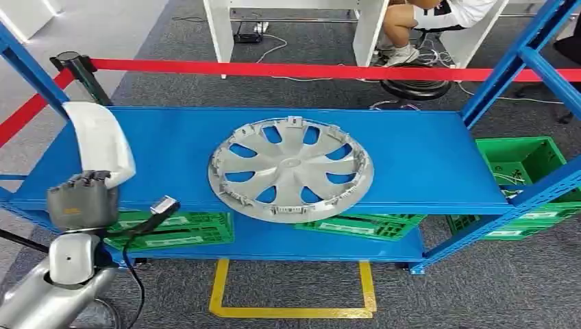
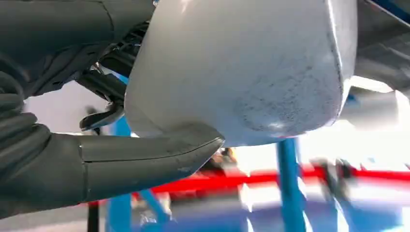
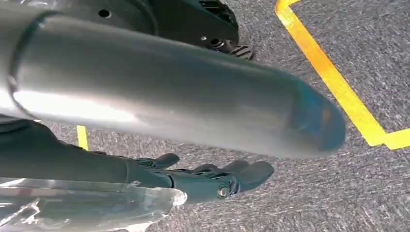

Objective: Take the parts from the cabinet and place them on the table.

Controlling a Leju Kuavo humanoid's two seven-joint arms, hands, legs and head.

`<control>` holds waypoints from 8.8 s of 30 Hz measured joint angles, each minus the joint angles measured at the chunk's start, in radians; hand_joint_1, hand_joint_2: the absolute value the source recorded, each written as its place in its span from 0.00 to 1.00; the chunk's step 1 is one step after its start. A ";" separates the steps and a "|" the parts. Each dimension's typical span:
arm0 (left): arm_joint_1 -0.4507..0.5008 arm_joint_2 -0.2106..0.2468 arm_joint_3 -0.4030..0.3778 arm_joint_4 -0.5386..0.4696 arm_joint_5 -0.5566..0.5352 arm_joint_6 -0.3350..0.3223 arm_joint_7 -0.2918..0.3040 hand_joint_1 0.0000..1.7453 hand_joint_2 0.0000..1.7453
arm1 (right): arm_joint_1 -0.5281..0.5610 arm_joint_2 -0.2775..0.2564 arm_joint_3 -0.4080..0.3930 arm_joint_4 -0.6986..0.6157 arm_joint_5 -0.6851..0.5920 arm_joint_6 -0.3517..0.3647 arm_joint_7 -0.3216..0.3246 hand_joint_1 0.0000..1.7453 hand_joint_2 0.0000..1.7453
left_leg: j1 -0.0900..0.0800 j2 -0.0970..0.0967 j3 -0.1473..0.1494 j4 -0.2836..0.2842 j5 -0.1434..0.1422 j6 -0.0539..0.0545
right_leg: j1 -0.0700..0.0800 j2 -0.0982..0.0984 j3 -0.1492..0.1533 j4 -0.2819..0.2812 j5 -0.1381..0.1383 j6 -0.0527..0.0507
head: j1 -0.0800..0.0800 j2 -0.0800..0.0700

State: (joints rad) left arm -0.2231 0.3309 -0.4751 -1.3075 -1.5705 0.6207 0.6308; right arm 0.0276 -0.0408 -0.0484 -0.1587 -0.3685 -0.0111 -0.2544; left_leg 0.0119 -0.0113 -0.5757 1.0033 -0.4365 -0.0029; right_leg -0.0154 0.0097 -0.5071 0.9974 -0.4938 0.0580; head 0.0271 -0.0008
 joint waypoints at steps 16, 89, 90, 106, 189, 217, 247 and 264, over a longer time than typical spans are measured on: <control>-0.148 0.260 -0.257 -0.280 0.000 -0.045 0.062 0.96 1.00 | -0.004 -0.001 0.000 0.000 -0.005 0.008 -0.001 0.00 0.00 | 0.002 0.000 0.000 0.000 0.000 -0.001 | 0.002 0.000 0.001 0.000 0.000 -0.001 | 0.000 0.000; 0.098 0.168 -0.106 -0.316 0.000 -0.032 -0.109 0.96 1.00 | -0.010 0.003 -0.001 0.000 -0.002 -0.013 -0.030 0.00 0.00 | -0.016 0.013 -0.058 -0.016 0.084 -0.003 | 0.011 0.003 0.013 0.017 -0.024 -0.015 | 0.008 0.000; 0.105 0.167 -0.097 -0.317 0.000 -0.029 -0.115 0.96 1.00 | -0.010 0.003 -0.001 0.000 -0.002 -0.014 -0.029 0.00 0.00 | -0.015 0.013 -0.060 -0.017 0.092 -0.006 | 0.014 0.004 0.010 0.023 -0.020 -0.020 | 0.007 0.000; 0.329 0.038 0.251 -0.378 0.002 0.066 -0.551 0.96 1.00 | -0.007 0.021 0.000 0.000 0.023 -0.033 -0.035 0.00 0.00 | -0.026 0.013 0.117 -0.055 -0.064 0.001 | 0.007 0.000 -0.170 0.000 0.179 -0.023 | -0.004 0.000; 0.462 -0.218 0.593 -0.440 0.119 0.078 -0.711 0.96 1.00 | -0.039 0.089 0.022 -0.002 0.066 -0.130 -0.032 0.00 0.00 | -0.010 0.014 -0.114 0.279 -0.127 -0.047 | 0.013 -0.011 -0.070 -0.007 0.076 -0.065 | 0.004 0.000; 0.450 -0.208 0.595 -0.436 0.136 0.079 -0.695 0.96 1.00 | -0.030 0.087 0.109 -0.002 0.173 -0.144 -0.035 0.00 0.00 | -0.006 -0.004 -0.061 0.136 -0.087 -0.044 | 0.005 -0.013 -0.040 0.003 0.049 -0.058 | -0.001 0.000; 0.442 -0.167 0.606 -0.429 0.162 0.078 -0.655 0.96 1.00 | -0.036 0.100 0.116 -0.002 0.155 -0.169 0.008 0.00 0.00 | -0.011 -0.012 -0.071 0.103 -0.043 -0.037 | 0.005 0.007 -0.043 0.009 0.044 -0.052 | -0.007 0.000; 0.451 -0.147 0.701 -0.380 0.243 0.078 -0.671 0.96 1.00 | -0.037 0.137 0.117 -0.002 0.165 -0.189 0.006 0.00 0.00 | -0.009 -0.008 0.002 -0.031 0.030 0.014 | 0.013 -0.014 -0.154 0.280 -0.114 -0.009 | -0.001 0.000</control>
State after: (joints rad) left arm 0.2280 0.1835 0.2262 -1.6877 -1.3279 0.6989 -0.0400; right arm -0.0097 0.0961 0.0683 -0.1610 -0.2033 -0.1999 -0.2480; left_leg 0.0028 -0.0190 -0.5741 0.9727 -0.4065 0.0109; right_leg -0.0029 -0.0043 -0.6614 1.2774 -0.6075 0.0486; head 0.0263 -0.0008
